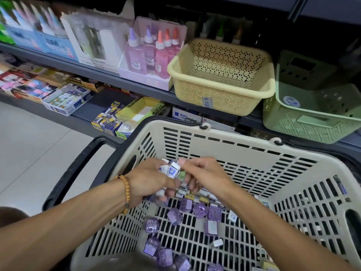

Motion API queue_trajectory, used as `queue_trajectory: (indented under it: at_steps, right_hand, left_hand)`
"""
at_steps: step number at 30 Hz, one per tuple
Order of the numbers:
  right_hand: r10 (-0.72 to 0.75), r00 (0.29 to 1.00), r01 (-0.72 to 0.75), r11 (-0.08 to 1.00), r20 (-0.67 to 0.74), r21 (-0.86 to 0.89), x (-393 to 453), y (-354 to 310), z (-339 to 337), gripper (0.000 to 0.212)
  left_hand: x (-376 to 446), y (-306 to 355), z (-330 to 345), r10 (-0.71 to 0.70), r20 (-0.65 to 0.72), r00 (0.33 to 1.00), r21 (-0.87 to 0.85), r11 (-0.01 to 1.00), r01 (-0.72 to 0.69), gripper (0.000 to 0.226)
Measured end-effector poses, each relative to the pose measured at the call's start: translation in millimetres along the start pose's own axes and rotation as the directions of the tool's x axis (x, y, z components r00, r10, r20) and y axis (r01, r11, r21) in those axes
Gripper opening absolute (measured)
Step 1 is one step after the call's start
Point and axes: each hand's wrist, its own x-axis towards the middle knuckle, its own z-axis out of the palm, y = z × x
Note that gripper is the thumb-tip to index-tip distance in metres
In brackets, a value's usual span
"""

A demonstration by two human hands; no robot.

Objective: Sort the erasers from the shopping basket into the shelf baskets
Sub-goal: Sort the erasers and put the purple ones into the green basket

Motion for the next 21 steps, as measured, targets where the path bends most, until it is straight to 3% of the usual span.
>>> queue_trajectory:
  at_steps: [4,6,9,12,14,17,21]
  right_hand:
    - [0.003,1.0,-0.004,0.999,0.023,0.052,-3.0,-2.5,-3.1,0.011]
    - [0.05,0.997,-0.042,0.988,-0.052,0.147,-3.8,2.1,-17.4,0.012]
    - [0.149,0.976,-0.137,0.987,-0.159,0.084,-4.3,15.1,-37.8,0.014]
    - [0.231,0.963,-0.226,0.973,-0.138,0.052,1.1,25.0,-34.8,0.013]
    - [0.253,0.959,-0.244,0.967,-0.131,0.078,7.5,26.3,-27.4,0.011]
    - [0.233,0.959,-0.224,0.972,-0.161,0.07,12.9,24.7,-21.8,0.014]
    - [0.077,0.988,-0.083,0.996,-0.135,-0.041,0.2,19.5,-20.9,0.025]
  left_hand:
    - [-0.9,1.5,6.2,-0.057,0.054,0.997,-0.036,0.998,0.059,0.029]
    - [-1.7,3.0,6.8,-0.099,0.047,0.994,-0.076,0.992,0.102,0.025]
    - [-1.5,4.7,4.8,-0.099,-0.002,0.995,-0.109,0.989,0.098,0.017]
    - [-2.8,6.6,3.2,-0.112,-0.004,0.994,-0.171,0.979,0.11,0.007]
    - [-4.1,7.2,3.0,-0.119,0.024,0.993,-0.212,0.97,0.121,0.013]
    - [-5.3,7.1,5.6,-0.099,0.056,0.994,-0.224,0.969,0.109,0.023]
    - [-3.7,4.0,8.4,-0.077,0.077,0.994,-0.238,0.967,0.094,0.025]
